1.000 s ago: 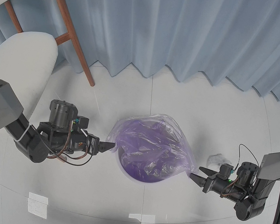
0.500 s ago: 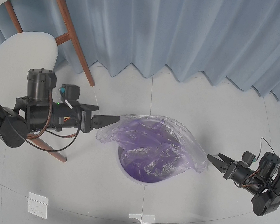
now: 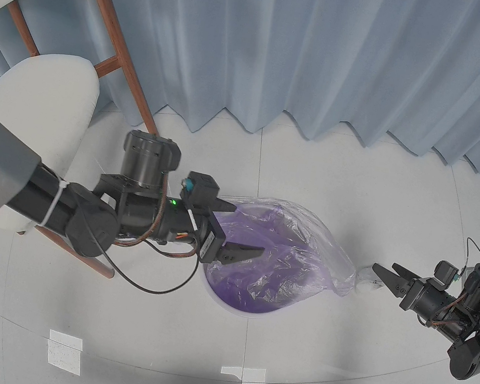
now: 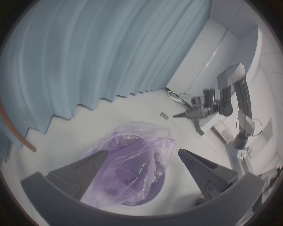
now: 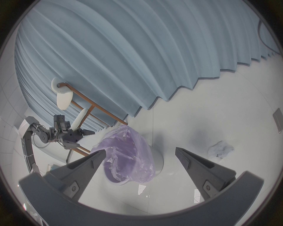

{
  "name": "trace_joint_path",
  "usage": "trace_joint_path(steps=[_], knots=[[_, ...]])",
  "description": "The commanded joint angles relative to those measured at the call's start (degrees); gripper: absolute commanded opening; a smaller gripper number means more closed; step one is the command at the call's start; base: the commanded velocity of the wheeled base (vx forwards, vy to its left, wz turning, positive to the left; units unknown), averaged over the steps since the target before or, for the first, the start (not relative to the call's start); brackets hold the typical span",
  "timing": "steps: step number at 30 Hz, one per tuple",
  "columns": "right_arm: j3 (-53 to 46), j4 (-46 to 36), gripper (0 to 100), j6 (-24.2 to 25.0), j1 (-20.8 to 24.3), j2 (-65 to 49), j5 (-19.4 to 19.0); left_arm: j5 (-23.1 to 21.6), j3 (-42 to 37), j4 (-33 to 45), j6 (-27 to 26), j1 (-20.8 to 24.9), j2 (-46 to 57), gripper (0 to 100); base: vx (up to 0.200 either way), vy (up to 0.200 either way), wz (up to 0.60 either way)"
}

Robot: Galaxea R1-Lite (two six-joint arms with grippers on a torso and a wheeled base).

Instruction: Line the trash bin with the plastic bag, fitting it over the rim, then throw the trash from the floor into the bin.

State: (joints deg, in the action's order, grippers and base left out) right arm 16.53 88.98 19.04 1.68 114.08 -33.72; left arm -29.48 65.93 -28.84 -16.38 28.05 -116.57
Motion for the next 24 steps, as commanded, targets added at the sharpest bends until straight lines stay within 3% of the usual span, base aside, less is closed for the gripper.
trace_joint_path(steps=[1, 5, 6, 16, 19, 24], knots=[[-0.5, 0.8, 100, 0.0, 0.3, -2.0, 0.4, 0.0, 3.1, 0.4, -2.6, 1.8, -7.4, 100, 0.0, 0.0, 0.0], [-0.4, 0.8, 100, -0.1, 0.6, -2.0, 0.4, 0.1, 3.4, 0.4, -3.0, 2.1, -9.6, 100, 0.0, 0.0, 0.0], [-0.2, 0.8, 100, -0.1, 0.7, -2.0, 0.4, 0.2, 3.4, 0.4, -3.0, 2.1, -10.0, 0, 0.0, 0.0, 0.0], [-0.4, 0.8, 100, -0.1, 3.3, -2.1, 0.5, 0.6, 0.5, 0.6, -3.0, 2.6, -9.8, 0, 0.0, 0.0, 0.0], [-0.6, 0.8, 100, -0.1, 3.3, -2.0, 0.5, 0.5, -3.3, 0.7, -3.0, 4.6, -6.0, 0, 0.0, 0.0, 0.0], [-0.6, 0.8, 100, -0.1, 3.3, -1.7, 0.5, 0.2, -19.7, 0.6, -3.0, 8.1, 1.4, 0, 0.0, 0.0, 0.0]])
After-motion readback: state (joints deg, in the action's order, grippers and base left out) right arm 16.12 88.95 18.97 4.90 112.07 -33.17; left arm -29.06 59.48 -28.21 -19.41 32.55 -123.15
